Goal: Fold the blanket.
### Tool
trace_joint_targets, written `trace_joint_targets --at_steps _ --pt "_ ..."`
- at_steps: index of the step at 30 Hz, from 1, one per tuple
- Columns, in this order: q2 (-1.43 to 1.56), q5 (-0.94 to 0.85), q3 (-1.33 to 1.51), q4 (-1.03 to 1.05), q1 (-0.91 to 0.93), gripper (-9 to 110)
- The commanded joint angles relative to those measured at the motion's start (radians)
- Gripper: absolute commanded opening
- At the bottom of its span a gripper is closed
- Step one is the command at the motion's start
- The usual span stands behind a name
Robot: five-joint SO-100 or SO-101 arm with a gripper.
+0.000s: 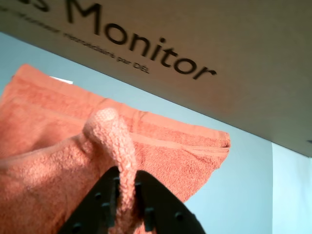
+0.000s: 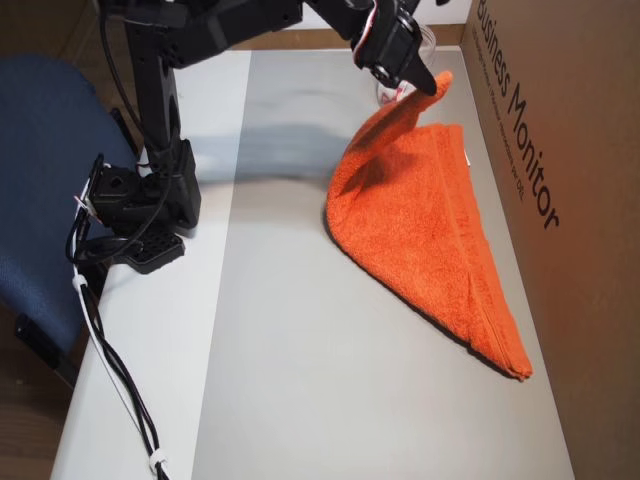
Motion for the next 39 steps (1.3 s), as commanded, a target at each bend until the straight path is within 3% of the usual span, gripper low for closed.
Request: trace_joint_targets --at_steps 1,9,19,39 --pt "-0.037 0.038 -0.112 -0.018 0.031 0" --pt "-0.212 0.121 -0.287 -0.028 0.095 0" --pt "-0.367 0.166 -0.357 -0.281 0.187 0" --pt "-0.558 0.595 -0.359 -0.472 0.377 0"
